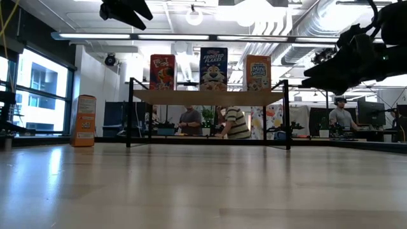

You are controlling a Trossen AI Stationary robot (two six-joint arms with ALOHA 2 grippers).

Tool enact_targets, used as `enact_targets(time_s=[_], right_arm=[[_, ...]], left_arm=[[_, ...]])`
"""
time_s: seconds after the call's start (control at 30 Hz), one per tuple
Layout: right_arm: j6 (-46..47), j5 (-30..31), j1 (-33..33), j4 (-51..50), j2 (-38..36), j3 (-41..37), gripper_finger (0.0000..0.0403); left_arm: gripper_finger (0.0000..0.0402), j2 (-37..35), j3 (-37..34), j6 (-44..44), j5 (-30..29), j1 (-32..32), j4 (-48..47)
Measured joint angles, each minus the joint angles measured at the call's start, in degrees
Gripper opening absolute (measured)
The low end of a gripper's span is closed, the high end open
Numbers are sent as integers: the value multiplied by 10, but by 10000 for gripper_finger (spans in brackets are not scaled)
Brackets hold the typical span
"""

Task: Stack cereal on shelf
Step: Put the red cereal box on the shelf

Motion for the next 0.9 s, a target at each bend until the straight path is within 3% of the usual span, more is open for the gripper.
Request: enact_targets(time_s=[0.27,0.67,0.9], right_arm=[[-4,16,0,-24,-12,0,248],[-34,4,0,-74,-118,0,248],[-34,-3,0,-75,-115,0,248]], left_arm=[[223,0,0,0,0,0,0],[223,0,0,0,0,0,0],[223,0,0,0,0,0,0]])
